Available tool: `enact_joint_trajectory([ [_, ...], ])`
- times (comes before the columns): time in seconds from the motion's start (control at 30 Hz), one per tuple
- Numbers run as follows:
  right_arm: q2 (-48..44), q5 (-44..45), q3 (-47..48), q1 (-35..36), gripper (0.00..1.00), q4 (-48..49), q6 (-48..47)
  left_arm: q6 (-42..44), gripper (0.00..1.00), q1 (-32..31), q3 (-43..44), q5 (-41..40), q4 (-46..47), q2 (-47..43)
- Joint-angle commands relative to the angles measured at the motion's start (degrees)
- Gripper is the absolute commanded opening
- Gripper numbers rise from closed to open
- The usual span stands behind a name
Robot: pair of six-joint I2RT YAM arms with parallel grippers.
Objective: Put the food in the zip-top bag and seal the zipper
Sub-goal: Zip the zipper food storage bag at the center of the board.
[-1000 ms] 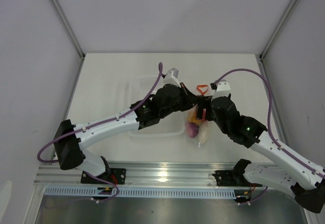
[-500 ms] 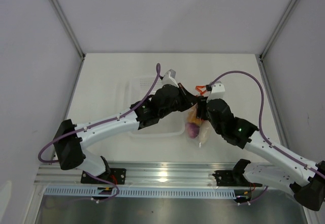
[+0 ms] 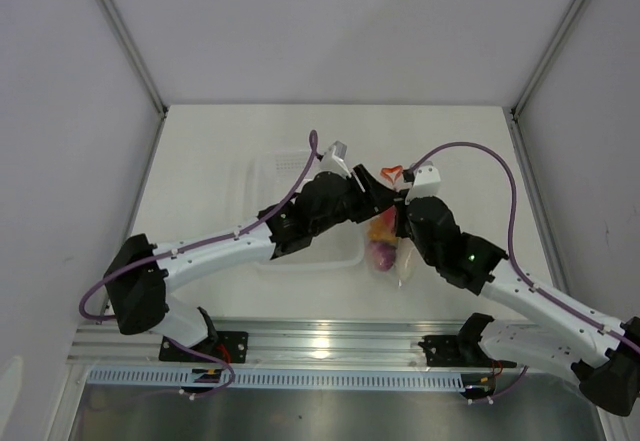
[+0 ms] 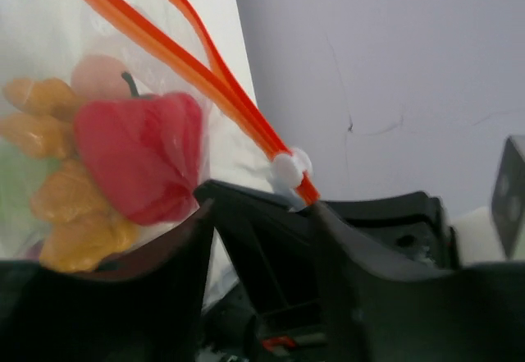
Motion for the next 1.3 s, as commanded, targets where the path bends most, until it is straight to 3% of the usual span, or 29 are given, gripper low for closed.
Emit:
enact_joint_trajectory([
  [0.0, -2.3, -2.2, 0.5, -0.3, 0.0, 2.6, -1.8, 4.5, 0.57, -0.7, -3.2, 6.2, 6.9, -2.0],
  [0.07, -4.2, -5.7, 1.2, -1.8, 0.0, 1.1, -2.1, 7.8, 0.73, -0.7, -6.2, 4.4, 9.1, -5.0],
  [0.17, -7.4, -12.2, 1.9, -4.5, 0.0, -2.3, -3.1, 16.9, 0.87, -0.7, -9.1, -0.1, 9.2, -10.2],
  [0.33, -11.8, -26.0, 3.4, -12.4, 0.0, -7.4, -5.9, 30.1, 0.96, 0.9, -13.5, -3.5, 11.7, -17.0],
  [0.47, -12.2, -39.9, 5.2, -20.5, 0.0, -11.6, -8.5, 37.3, 0.94, 4.5, -15.0, 6.6, 16.3, -19.4],
  [0.57, -11.7, -47.6, 5.3, -24.9, 0.0, -12.5, -9.4, 45.1, 0.93, 8.2, -17.2, 23.3, 24.5, -18.6],
  [0.6, -11.8, -49.2, 5.2, -25.6, 0.0, -12.5, -9.4, 46.3, 0.92, 9.1, -15.8, 31.7, 25.1, -17.6],
  [0.7, -11.6, -55.5, 5.5, -26.9, 0.0, -12.0, -9.9, 54.4, 0.91, 10.4, -11.2, 41.8, 21.2, -12.8],
  [0.97, -11.9, -60.0, 6.1, -27.6, 0.0, -15.0, -10.7, 75.7, 0.97, 11.2, -7.0, 48.3, 17.3, -9.0],
  [1.27, -10.0, -63.9, 8.7, -28.2, 0.0, -17.7, -12.9, 80.2, 0.99, 13.3, 2.6, 61.6, 15.4, -0.6],
])
